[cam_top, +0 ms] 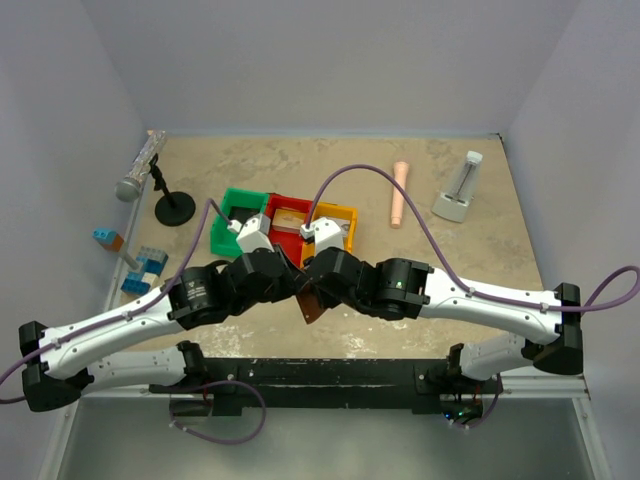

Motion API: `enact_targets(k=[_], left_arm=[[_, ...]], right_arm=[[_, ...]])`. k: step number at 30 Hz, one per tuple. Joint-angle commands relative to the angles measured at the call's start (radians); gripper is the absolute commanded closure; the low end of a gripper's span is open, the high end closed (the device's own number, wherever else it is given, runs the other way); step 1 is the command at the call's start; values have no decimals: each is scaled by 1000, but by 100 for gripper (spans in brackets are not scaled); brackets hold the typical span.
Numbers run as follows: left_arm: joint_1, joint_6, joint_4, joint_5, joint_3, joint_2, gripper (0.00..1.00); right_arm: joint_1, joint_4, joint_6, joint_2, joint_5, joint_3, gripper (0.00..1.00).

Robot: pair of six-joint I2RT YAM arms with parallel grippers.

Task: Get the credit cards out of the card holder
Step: Open the card holder at the center of the board.

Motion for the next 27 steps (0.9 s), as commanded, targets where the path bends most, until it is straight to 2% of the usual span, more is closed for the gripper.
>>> enact_targets(k=[1,5,15,19,23,27], left_arm=[[-7,-36,93,-12,18,-51,100],[-8,-38,84,-21,18,-52,100],[-8,-33,75,-33,20,-63,100],[-7,-25,82,-22,20,-64,100],[-8,-21,90,-13,20,-66,100],[-7,-13,93,-12,18,-72,100]], right_arm=[[-6,-75,10,6,39,-23,75],[-6,-86,11,3,49,-29,82],[-7,-115,10,12,72,-34,85],[-7,-122,4,21,70,-30,89],[-9,-131,-1,28,67,-27,100],[-15,-134,-7,28,56,-30,100]])
